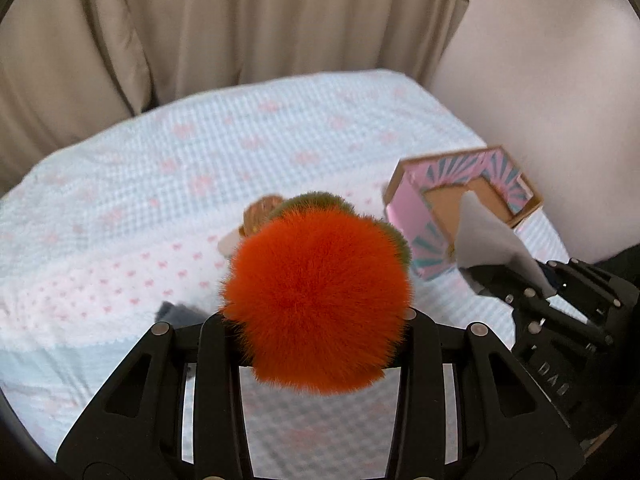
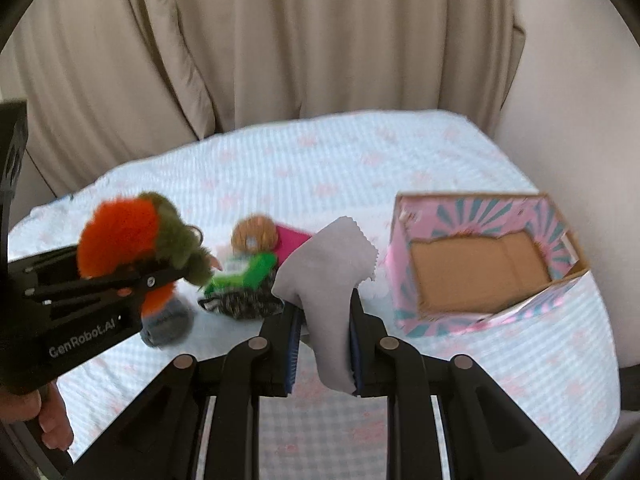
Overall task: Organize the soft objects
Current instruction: 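Carry pom-pom and cloth over the box and open both tools to drop them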
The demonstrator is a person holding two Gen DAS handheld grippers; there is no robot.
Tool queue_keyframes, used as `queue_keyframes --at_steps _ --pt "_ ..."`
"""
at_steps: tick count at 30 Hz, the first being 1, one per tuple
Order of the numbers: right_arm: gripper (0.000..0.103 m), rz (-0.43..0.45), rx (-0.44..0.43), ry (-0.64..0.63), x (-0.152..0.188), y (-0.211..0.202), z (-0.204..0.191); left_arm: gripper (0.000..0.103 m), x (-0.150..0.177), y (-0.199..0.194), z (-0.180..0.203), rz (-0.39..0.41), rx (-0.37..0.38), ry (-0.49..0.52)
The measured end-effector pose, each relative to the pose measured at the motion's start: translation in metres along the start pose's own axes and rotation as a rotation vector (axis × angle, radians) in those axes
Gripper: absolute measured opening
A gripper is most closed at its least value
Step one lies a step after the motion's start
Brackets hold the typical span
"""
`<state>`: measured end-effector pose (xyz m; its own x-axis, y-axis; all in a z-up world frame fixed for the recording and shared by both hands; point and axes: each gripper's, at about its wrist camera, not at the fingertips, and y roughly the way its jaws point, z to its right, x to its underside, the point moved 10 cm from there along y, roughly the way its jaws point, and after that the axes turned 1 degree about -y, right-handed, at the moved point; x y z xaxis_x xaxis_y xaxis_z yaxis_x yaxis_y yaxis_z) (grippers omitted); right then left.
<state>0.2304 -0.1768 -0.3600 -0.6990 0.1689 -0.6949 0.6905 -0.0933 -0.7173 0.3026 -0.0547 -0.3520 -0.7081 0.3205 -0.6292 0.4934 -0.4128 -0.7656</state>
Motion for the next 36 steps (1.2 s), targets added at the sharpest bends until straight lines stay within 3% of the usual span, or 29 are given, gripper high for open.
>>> queue_keyframes --at_steps 11,17,25,36 --pt "0.019 0.073 -0.048 -0.017 -0.065 -0.073 0.066 0.033 -0.045 -0.067 0.057 0.09 -0.094 -0.114" --pt "0.019 0.079 -0.102 -0.065 -0.086 -0.086 0.124 0.033 -0.065 -0.071 0.115 0.127 -0.143 -0.194" --pt "0.019 0.007 -0.135 -0.086 -0.091 -0.06 0.206 0.033 -0.085 -0.027 0.187 0.12 -0.139 -0.251" --pt "0.019 -0.135 -0.114 -0.097 -0.071 0.034 0.279 0.033 -0.095 0.117 0.23 -0.048 -0.088 -0.217"
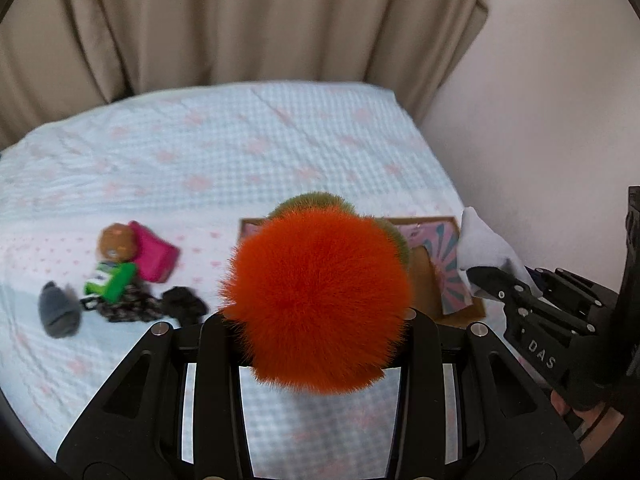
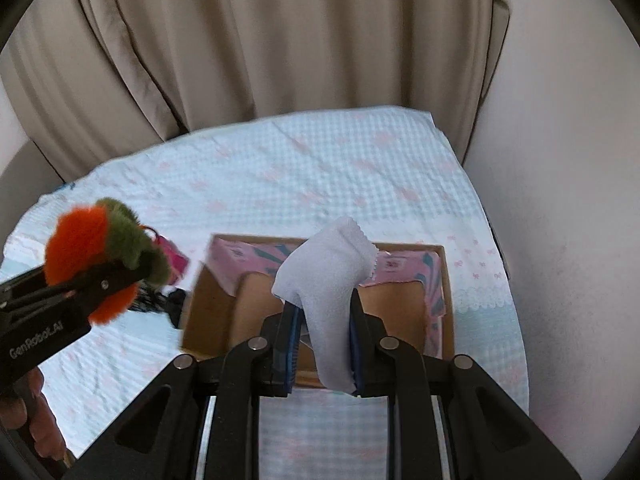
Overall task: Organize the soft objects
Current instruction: 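Carry pom-pom and cloth over the box and open both tools to drop them, then lift both tools away from the box back toward the remaining items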
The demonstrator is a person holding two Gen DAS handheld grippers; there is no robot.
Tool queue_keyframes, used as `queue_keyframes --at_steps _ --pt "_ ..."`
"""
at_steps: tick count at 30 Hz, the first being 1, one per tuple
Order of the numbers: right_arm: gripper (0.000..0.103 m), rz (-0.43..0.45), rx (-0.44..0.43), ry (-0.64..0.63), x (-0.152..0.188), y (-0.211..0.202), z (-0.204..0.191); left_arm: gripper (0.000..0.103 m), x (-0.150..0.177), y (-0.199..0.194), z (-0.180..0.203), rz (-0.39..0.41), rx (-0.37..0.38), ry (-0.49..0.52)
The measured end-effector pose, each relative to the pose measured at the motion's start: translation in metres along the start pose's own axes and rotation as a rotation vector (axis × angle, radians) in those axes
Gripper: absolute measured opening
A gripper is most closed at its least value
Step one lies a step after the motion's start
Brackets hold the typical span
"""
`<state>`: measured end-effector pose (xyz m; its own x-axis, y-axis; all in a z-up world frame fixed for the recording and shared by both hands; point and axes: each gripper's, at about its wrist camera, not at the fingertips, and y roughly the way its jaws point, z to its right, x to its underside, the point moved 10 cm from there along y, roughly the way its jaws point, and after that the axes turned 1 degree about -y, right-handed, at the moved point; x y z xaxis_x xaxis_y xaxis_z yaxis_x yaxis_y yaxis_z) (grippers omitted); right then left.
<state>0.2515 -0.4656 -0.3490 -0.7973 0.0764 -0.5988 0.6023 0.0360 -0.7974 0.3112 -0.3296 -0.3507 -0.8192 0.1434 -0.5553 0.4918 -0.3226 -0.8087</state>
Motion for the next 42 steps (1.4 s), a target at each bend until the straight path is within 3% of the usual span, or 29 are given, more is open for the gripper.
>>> queue_keyframes --at_steps 11,15,21,22,23,24,25,33,42 --pt "0.019 -0.166 -0.021 0.003 0.03 0.103 0.043 0.033 0.017 0.142 0.013 -0.259 -0.032 -0.019" --pt "0.019 -0.205 -0.036 -0.031 0.039 0.124 0.046 0.033 0.024 0.171 0.014 -0.323 -0.051 -0.028" --pt "0.02 -0.246 -0.073 -0.081 0.051 0.142 0.039 0.033 0.028 0.186 0.013 -0.37 -0.058 -0.051" --pt "0.028 -0.252 -0.076 -0.08 0.053 0.143 0.038 0.036 0.026 0.185 0.013 -0.365 -0.06 -0.052" --pt "0.036 -0.255 -0.075 -0.083 0.055 0.144 0.039 0.052 0.024 0.183 0.014 -0.36 -0.066 -0.05" --pt "0.066 -0.251 -0.073 -0.086 0.055 0.145 0.039 0.068 0.023 0.182 0.014 -0.364 -0.072 -0.047" --pt "0.1 -0.241 -0.081 -0.089 0.055 0.144 0.038 0.102 0.023 0.182 0.013 -0.369 -0.08 -0.047" --pt "0.103 -0.209 -0.108 -0.089 0.058 0.13 0.034 0.103 0.021 0.171 0.003 -0.363 -0.082 -0.075" --pt "0.103 -0.167 -0.092 -0.088 0.045 0.095 0.029 0.103 0.007 0.127 0.009 -0.312 -0.064 -0.057"
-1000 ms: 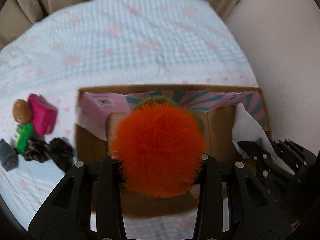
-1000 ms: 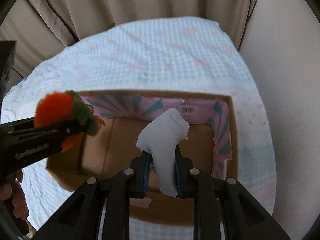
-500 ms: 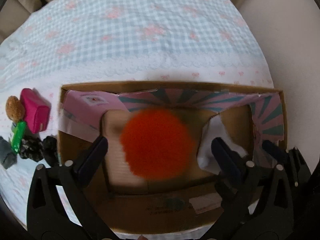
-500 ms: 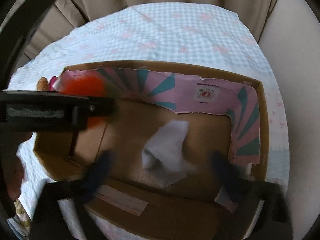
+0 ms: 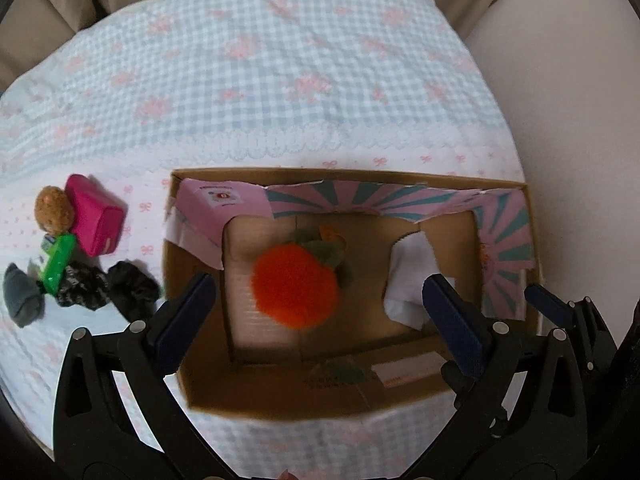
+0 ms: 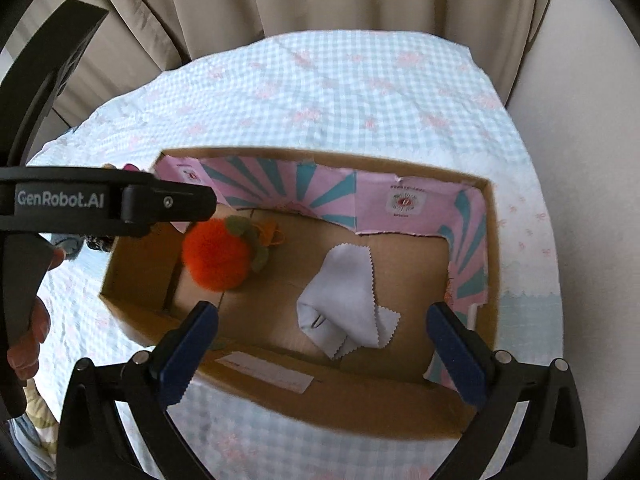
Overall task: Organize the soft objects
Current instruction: 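Lift both tools away from the box back toward the remaining items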
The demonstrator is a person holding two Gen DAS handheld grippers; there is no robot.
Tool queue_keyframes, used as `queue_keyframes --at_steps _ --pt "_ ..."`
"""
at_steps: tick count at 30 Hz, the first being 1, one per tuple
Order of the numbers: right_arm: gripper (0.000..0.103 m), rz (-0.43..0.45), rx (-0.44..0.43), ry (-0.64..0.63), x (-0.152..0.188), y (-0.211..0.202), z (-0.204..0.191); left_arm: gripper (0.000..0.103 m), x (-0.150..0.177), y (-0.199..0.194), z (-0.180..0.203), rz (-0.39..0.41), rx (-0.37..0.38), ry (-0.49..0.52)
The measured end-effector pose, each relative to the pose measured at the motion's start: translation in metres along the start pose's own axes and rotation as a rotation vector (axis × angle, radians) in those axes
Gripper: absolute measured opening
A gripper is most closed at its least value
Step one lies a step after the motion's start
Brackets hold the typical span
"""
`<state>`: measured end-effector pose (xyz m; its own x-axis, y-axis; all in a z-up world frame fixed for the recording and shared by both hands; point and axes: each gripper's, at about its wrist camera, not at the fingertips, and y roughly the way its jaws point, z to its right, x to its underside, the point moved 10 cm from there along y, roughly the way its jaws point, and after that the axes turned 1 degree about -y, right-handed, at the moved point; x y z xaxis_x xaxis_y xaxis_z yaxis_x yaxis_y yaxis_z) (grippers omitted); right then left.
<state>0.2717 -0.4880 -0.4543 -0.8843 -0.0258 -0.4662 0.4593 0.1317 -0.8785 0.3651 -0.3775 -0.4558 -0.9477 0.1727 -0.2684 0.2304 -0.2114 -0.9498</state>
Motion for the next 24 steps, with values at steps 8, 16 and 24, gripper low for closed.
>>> queue_keyframes --at_steps 8,16,24 --pt "0.103 0.057 -0.005 0.003 -0.011 -0.062 -0.013 0.103 0.001 -0.081 0.009 0.091 0.028 0.006" --pt "0.103 0.169 0.034 0.03 -0.02 -0.145 -0.028 0.103 0.023 -0.182 0.018 0.223 0.033 0.042" --pt "0.103 0.295 0.082 0.076 -0.016 -0.233 -0.042 0.103 0.065 -0.285 -0.001 0.407 0.002 0.051"
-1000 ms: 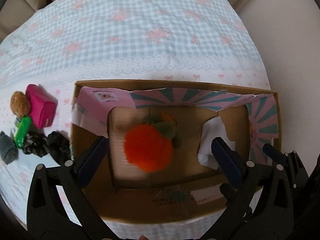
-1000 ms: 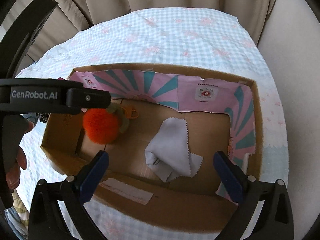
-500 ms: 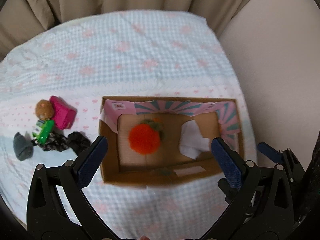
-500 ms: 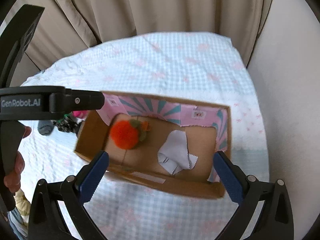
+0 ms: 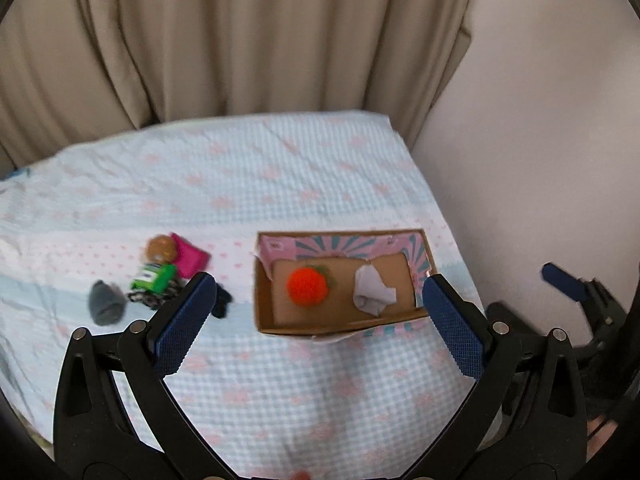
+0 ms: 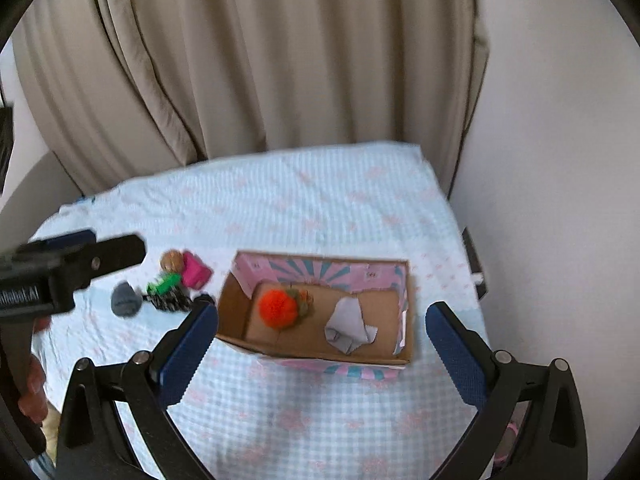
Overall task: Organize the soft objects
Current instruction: 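Lift both tools away from the box back toward the remaining items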
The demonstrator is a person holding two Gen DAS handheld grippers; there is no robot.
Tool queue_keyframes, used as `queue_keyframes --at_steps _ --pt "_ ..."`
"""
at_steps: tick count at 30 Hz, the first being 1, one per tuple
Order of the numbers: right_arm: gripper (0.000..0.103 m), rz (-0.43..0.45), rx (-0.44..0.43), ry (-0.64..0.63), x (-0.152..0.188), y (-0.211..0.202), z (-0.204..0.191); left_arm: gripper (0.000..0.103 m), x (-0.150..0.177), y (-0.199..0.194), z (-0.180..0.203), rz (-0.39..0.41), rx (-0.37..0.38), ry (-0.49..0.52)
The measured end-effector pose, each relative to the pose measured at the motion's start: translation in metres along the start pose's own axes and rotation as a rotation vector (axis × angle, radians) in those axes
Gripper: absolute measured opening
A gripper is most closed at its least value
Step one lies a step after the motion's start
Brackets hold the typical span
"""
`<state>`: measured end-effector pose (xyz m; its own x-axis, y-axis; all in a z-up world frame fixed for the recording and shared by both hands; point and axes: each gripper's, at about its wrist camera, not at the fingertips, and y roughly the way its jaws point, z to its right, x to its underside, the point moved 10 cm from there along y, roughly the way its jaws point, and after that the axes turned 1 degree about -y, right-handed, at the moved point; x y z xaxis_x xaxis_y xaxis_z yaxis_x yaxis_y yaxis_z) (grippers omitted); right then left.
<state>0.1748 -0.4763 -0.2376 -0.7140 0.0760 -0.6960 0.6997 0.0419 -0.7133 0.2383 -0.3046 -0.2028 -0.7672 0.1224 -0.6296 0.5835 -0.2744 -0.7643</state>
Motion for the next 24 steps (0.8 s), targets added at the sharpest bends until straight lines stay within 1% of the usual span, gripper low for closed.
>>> queue_keyframes --at_steps 3,6,9,14,19,24 --pt "0.103 0.053 0.021 0.004 -0.005 -0.033 -0.007 0.103 0.003 -0.037 -0.008 0.078 -0.015 0.011" --pt "0.103 0.107 0.032 0.013 -0.007 -0.061 -0.015 0.103 0.008 -0.067 -0.016 0.138 -0.02 0.026" --pt "0.103 0.137 0.084 0.016 -0.007 -0.082 -0.021 0.103 0.014 -0.091 -0.026 0.179 -0.014 0.034" --pt "0.103 0.183 0.098 0.056 -0.007 -0.105 -0.04 0.103 0.025 -0.122 -0.053 0.22 0.0 0.028" --pt "0.103 0.232 0.091 0.075 -0.01 -0.117 -0.082 0.103 0.038 -0.149 -0.102 0.251 -0.003 0.015" --pt "0.103 0.27 0.076 0.071 -0.011 -0.113 -0.134 0.103 0.049 -0.16 -0.17 0.274 -0.049 0.002"
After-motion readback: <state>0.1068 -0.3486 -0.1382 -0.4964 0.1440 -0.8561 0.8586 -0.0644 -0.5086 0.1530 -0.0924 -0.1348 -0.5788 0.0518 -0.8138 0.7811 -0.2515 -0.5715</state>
